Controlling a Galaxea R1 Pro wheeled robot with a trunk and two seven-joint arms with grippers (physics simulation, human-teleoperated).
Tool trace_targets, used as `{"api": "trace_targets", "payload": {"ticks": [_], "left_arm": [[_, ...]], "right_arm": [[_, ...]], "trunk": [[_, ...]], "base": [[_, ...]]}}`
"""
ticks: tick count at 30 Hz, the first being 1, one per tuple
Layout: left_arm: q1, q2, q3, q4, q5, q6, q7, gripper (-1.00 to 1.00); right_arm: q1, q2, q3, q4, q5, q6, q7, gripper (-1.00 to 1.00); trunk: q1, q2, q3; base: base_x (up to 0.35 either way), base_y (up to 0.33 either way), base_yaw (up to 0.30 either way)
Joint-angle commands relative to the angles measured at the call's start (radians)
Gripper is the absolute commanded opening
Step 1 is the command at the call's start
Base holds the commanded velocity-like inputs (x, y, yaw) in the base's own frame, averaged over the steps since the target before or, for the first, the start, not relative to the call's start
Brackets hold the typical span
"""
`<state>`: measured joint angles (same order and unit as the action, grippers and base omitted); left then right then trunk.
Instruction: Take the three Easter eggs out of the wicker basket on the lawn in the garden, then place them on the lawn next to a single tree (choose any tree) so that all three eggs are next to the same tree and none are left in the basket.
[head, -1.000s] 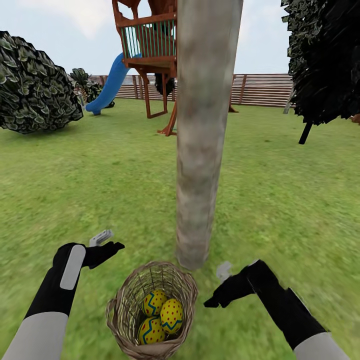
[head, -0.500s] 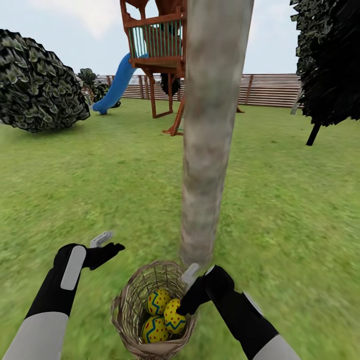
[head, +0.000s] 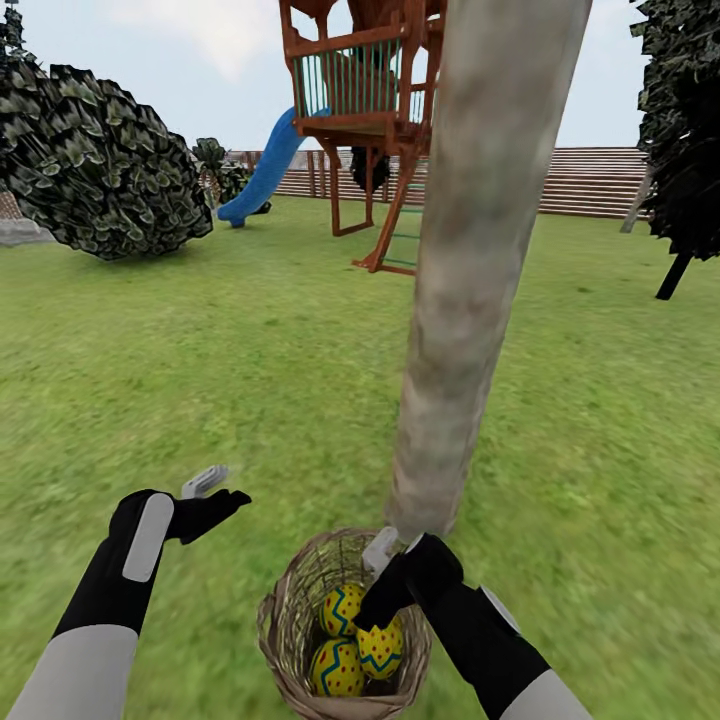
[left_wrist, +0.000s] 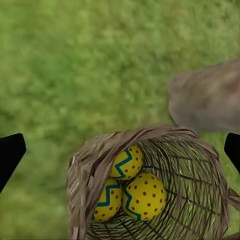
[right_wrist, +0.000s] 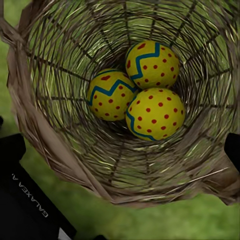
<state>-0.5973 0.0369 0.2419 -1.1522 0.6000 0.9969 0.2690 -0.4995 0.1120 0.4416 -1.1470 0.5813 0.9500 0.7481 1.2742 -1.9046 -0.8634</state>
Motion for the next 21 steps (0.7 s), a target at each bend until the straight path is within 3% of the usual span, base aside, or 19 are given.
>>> {"api": "trace_targets", "payload": {"ticks": [1, 5, 11, 13, 18, 21], "left_arm": [[-0.001, 0.0, 0.0, 0.0, 0.01, 0.003, 0.009, 1.0], [0.0, -0.001, -0.001, 0.001, 0.01, 0.003, 0.009, 1.0], [0.0, -0.005, -0.002, 0.002, 0.009, 0.003, 0.009, 1.0], [0.001, -0.006, -0.002, 0.003, 0.009, 0.003, 0.009, 1.0], [0.001, -0.009, -0.004, 0.003, 0.009, 0.002, 0.01, 1.0], [0.001, -0.009, -0.004, 0.003, 0.009, 0.002, 0.01, 1.0]], "right_arm": [[-0.001, -0.002, -0.001, 0.0, 0.01, 0.001, 0.008, 1.0], [-0.002, -0.003, -0.005, 0.004, 0.008, -0.005, -0.03, 1.0], [-0.006, 0.013, -0.003, 0.061, 0.0, -0.009, -0.291, 1.0], [-0.012, 0.033, -0.002, 0.11, -0.001, -0.01, -0.322, 1.0], [-0.032, 0.051, -0.001, 0.192, -0.001, -0.042, -0.331, 1.0], [-0.038, 0.059, 0.022, 0.209, 0.001, -0.076, -0.332, 1.0]], "trunk": [[0.0, 0.0, -0.001], [0.0, 0.0, -0.001], [0.0, 0.0, -0.001], [0.0, 0.0, -0.001], [0.0, 0.0, -0.001], [0.0, 0.0, -0.001]], "base": [[0.03, 0.043, 0.003], [0.012, 0.016, 0.001], [0.001, 0.001, 0.0], [0.0, 0.0, 0.0], [0.0, 0.0, 0.0], [0.0, 0.0, 0.0]]}}
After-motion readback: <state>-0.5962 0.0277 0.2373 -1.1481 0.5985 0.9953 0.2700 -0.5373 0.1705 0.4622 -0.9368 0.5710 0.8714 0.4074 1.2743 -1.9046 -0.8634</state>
